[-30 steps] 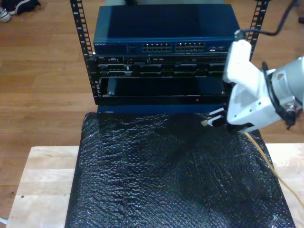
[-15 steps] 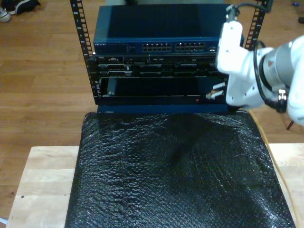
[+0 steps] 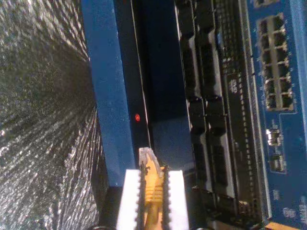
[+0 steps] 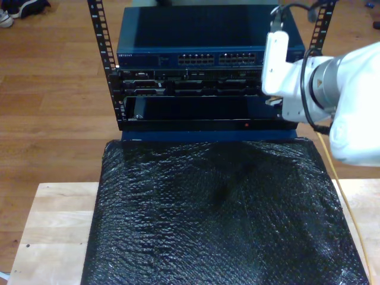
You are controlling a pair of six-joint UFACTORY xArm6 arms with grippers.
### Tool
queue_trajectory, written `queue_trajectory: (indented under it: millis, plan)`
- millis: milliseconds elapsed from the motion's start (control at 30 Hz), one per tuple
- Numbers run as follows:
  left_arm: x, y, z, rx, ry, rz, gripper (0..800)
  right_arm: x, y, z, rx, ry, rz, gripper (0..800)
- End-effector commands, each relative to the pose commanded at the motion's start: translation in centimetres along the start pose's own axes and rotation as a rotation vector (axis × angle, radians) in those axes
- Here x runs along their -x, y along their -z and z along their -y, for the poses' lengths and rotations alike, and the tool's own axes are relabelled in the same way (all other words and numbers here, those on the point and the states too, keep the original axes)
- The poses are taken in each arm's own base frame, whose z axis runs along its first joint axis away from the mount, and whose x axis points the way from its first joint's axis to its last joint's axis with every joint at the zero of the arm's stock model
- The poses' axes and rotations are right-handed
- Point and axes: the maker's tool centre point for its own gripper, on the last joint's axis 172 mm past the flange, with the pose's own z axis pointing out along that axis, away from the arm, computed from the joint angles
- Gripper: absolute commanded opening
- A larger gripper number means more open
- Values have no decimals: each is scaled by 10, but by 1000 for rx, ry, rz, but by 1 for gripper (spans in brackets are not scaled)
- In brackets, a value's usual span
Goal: Grab the cable and plug it in
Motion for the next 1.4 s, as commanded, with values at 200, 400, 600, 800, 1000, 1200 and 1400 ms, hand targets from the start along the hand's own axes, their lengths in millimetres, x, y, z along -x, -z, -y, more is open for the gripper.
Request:
queue_trajectory:
  millis: [200, 400, 600, 800, 1000, 1200, 1400]
  plan:
    - [0, 0, 0, 0, 0, 0, 800, 1, 2, -16, 93, 17, 0, 0]
    - [0, 0, 0, 0, 0, 0, 800, -5, 0, -26, 129, 64, 3, 0]
    - [0, 0, 0, 0, 0, 0, 800, -12, -3, -26, 165, 86, -8, 0]
    - [0, 0, 0, 0, 0, 0, 800, -13, 2, -40, 237, 87, -14, 0]
    - [0, 0, 0, 0, 0, 0, 800, -10, -4, -28, 227, 91, -9, 0]
    - [0, 0, 0, -1, 1, 0, 800, -38, 1, -19, 302, 196, -49, 0]
    - [0, 0, 0, 0, 0, 0, 800, -49, 6, -25, 336, 260, -61, 0]
